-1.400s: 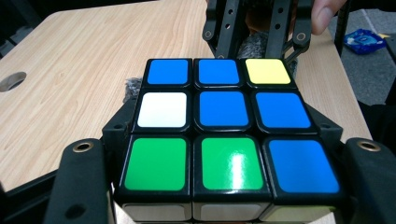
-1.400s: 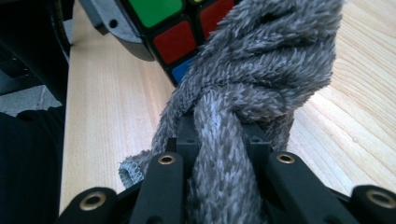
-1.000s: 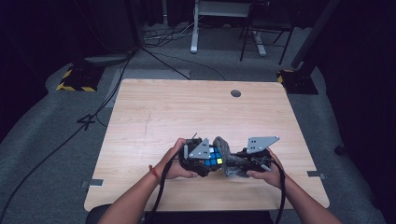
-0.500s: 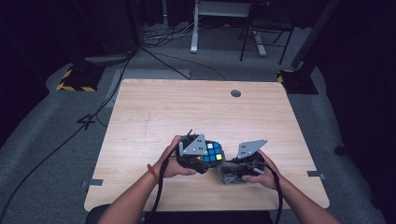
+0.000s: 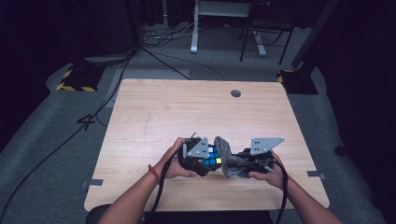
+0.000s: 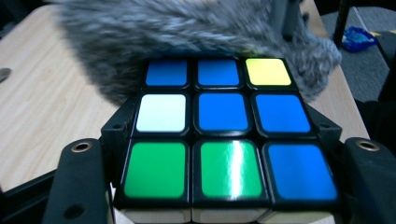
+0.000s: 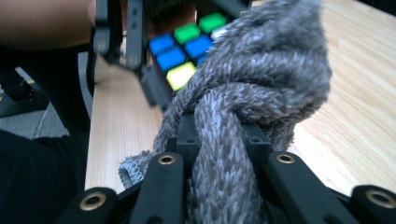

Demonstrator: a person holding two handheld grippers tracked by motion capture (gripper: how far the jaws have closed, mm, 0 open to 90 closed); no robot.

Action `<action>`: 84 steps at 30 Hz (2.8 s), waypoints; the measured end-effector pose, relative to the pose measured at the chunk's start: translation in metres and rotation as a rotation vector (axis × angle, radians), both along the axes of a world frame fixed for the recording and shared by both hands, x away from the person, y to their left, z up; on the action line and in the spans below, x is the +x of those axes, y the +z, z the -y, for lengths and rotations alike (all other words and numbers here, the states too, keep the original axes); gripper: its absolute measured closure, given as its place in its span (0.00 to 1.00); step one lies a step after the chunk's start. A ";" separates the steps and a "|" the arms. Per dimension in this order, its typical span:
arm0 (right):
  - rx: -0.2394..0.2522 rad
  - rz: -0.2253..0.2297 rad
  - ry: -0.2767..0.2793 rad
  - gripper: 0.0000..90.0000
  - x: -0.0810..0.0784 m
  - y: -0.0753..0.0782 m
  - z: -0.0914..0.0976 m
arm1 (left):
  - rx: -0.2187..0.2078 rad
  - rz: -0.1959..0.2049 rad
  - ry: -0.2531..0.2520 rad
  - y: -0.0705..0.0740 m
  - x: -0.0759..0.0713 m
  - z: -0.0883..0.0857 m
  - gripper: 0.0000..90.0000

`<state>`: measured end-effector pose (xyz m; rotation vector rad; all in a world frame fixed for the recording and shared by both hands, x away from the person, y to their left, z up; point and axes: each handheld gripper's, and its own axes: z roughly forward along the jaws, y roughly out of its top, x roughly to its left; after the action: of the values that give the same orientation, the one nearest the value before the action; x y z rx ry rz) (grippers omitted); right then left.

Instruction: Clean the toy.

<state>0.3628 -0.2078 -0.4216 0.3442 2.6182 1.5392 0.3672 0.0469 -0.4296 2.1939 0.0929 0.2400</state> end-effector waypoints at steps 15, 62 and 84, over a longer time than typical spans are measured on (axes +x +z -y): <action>-0.005 0.055 -0.028 0.84 -0.007 0.007 -0.007 | 0.070 0.000 -0.028 -0.007 -0.004 0.013 0.37; -0.179 -0.038 -0.076 0.84 0.015 -0.027 -0.005 | -0.096 0.035 -0.004 0.019 -0.004 -0.010 0.37; 0.048 -0.050 0.003 0.84 0.007 -0.011 0.002 | -0.105 -0.006 -0.023 0.014 0.000 -0.017 0.36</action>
<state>0.3695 -0.2102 -0.4326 0.3881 2.6238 1.6174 0.3675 0.0641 -0.4160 2.0903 0.0811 0.2113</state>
